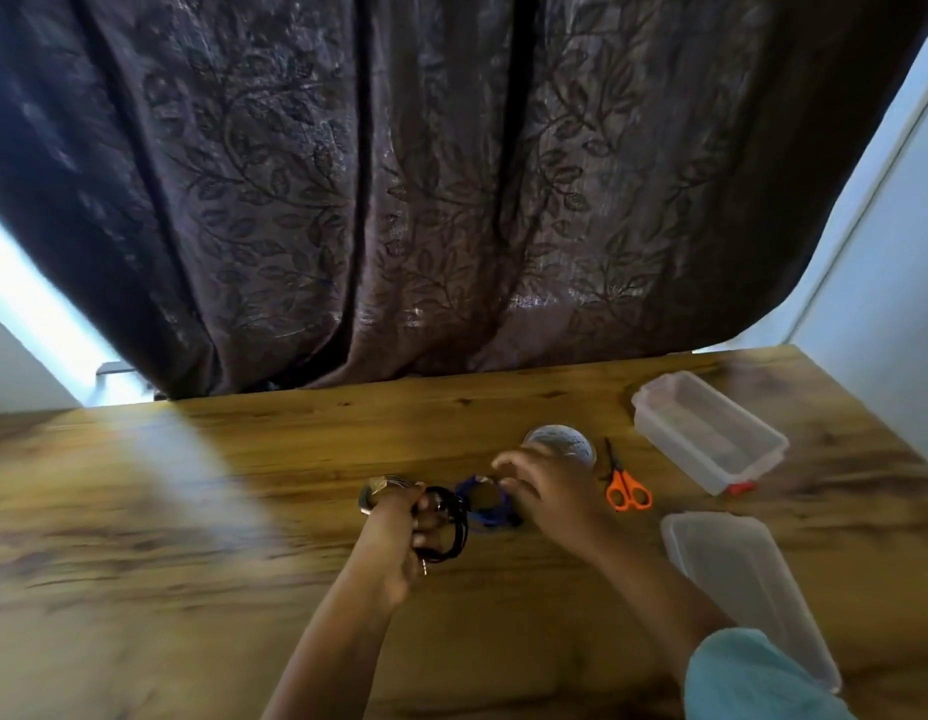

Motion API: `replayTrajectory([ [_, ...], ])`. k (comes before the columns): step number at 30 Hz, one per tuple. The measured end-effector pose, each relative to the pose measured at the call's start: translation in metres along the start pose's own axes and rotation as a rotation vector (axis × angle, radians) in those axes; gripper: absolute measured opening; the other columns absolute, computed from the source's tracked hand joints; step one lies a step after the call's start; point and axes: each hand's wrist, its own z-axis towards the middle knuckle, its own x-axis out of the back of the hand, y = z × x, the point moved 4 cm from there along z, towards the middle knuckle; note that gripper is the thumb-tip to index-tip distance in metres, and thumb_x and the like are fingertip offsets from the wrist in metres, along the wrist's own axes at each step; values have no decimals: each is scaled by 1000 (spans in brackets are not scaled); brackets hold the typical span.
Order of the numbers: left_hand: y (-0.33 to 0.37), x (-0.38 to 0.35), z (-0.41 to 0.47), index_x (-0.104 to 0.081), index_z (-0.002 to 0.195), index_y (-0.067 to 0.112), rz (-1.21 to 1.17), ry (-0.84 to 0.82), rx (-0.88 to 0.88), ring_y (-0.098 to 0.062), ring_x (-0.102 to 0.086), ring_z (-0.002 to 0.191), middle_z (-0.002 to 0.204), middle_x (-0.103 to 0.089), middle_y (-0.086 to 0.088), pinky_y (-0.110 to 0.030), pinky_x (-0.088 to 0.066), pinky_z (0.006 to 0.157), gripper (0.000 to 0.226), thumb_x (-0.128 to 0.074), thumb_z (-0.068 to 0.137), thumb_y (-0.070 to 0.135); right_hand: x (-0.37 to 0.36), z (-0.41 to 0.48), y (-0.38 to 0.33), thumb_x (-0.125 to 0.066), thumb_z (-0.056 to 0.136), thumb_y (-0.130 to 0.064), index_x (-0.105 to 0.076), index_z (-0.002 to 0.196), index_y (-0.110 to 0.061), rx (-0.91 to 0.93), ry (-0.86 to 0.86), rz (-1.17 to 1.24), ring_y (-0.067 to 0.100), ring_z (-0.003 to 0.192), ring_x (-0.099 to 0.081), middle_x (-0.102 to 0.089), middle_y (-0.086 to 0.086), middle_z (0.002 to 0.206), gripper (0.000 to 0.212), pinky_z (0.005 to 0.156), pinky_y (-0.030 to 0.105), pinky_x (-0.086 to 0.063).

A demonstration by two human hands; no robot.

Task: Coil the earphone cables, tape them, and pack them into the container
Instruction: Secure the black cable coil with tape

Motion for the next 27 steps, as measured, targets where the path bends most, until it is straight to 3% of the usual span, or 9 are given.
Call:
replayTrajectory([
  [4,-4,-5,1,-42,67,12,54,36,-19,-9,-24,42,48,-32,4,-21,-26,48,36,-42,100,25,7,-9,27,-45,97,-24,-38,140,-40,-51,-126,-344,22,136,-34,-38,-9,143,46,109,49,-28],
  [6,-4,-8,2,-45,72,13,114,43,-46,-11,-27,45,49,-35,3,-24,-29,56,29,-44,99,23,5,-8,31,-43,96,-20,-34,141,-42,-39,-136,-415,21,135,-37,-41,-9,143,51,110,51,-19],
  [9,-1,-15,-1,-50,87,11,271,62,-166,-14,-45,60,67,-50,-2,-27,-35,61,8,-54,93,15,4,-1,26,-44,93,-14,-35,140,-39,31,-69,-401,14,125,-50,-56,-10,133,54,107,41,-25],
  [12,5,-24,-2,-43,92,19,462,77,-368,-14,-54,84,93,-55,-3,-28,-44,67,22,-62,87,8,11,5,23,-49,93,-16,-33,141,-35,50,-13,-375,18,117,-56,-61,-4,127,54,101,39,-35],
  [15,6,-41,0,-39,94,22,710,44,-558,-11,-59,88,95,-59,4,-34,-52,78,34,-69,82,12,26,7,20,-56,92,-24,-36,136,-38,1,8,-191,17,119,-55,-58,-7,130,51,94,35,-42],
  [18,0,-63,5,-39,100,18,872,-46,-695,-7,-62,94,96,-61,13,-35,-53,85,38,-71,81,17,33,8,18,-68,83,-26,-44,124,-39,-99,-23,177,12,101,-63,-66,-7,112,49,80,27,-51],
  [21,-4,-74,10,-37,106,20,921,-90,-840,2,-59,99,100,-61,20,-25,-50,88,45,-73,80,25,34,7,22,-70,82,-14,-50,115,-31,-236,-4,439,16,84,-67,-70,2,95,43,63,20,-47],
  [24,-4,-73,17,-30,110,24,959,-103,-883,7,-56,96,101,-58,22,-8,-44,81,55,-75,78,27,34,4,23,-69,85,-16,-53,112,-24,-295,38,650,18,81,-70,-74,4,86,32,56,13,-45],
  [27,-2,-70,21,-35,106,18,952,-72,-917,11,-55,89,99,-59,19,-2,-43,72,53,-77,76,26,32,3,23,-63,91,-20,-54,107,-27,-328,51,713,23,79,-70,-75,2,79,20,63,24,-48],
])
